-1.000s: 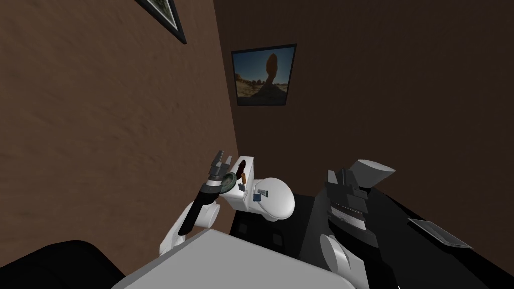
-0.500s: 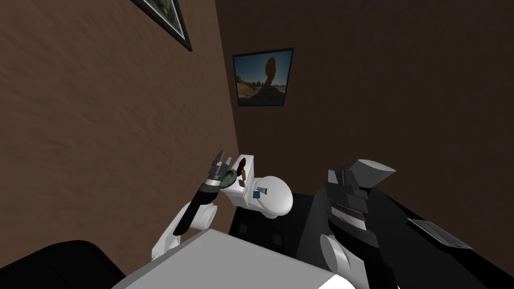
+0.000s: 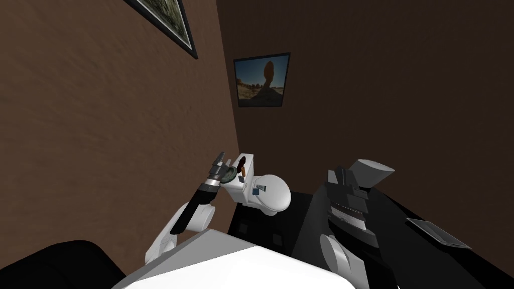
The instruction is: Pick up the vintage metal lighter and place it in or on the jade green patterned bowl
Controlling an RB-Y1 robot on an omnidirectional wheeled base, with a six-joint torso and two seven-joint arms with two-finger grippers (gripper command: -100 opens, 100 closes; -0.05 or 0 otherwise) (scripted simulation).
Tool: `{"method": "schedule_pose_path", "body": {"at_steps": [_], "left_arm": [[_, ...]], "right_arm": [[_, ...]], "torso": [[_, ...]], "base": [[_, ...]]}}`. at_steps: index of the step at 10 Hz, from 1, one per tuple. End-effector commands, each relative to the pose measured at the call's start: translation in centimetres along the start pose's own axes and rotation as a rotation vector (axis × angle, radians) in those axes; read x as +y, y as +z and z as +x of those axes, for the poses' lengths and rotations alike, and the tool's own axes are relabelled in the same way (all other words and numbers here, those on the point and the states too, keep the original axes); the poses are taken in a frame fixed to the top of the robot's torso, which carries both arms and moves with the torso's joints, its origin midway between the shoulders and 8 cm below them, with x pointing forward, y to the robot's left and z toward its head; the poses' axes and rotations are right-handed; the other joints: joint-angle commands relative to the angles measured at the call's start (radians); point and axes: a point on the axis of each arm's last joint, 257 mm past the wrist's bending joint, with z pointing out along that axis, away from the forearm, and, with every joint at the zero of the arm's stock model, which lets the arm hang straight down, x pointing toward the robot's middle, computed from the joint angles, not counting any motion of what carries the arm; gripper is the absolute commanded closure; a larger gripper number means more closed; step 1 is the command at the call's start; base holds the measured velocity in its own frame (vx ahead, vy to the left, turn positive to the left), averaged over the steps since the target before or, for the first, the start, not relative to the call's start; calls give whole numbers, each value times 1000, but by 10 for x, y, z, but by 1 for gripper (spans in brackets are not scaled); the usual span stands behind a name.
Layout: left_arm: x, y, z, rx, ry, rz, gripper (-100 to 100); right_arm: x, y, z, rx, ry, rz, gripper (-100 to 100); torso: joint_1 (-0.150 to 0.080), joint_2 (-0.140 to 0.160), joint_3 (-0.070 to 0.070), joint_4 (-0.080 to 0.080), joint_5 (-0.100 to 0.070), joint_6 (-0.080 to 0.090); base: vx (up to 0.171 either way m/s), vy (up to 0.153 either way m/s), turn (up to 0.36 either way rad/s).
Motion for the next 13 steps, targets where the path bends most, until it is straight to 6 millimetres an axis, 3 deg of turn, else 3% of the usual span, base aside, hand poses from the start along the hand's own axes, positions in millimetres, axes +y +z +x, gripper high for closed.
{"method": "schedule_pose_path", "body": {"at_steps": [1, 13], "left_arm": [[9, -2, -4, -11, -3, -47, -100], [57, -18, -22, -68, -31, -301, -100]], "right_arm": [[0, 0, 0, 0, 0, 0, 0], [0, 0, 0, 0, 0, 0, 0]], "torso": [[0, 0, 0, 0, 0, 0], [0, -1, -1, 0, 0, 0]], "base": [[-65, -41, 29], [-56, -39, 20]]}}
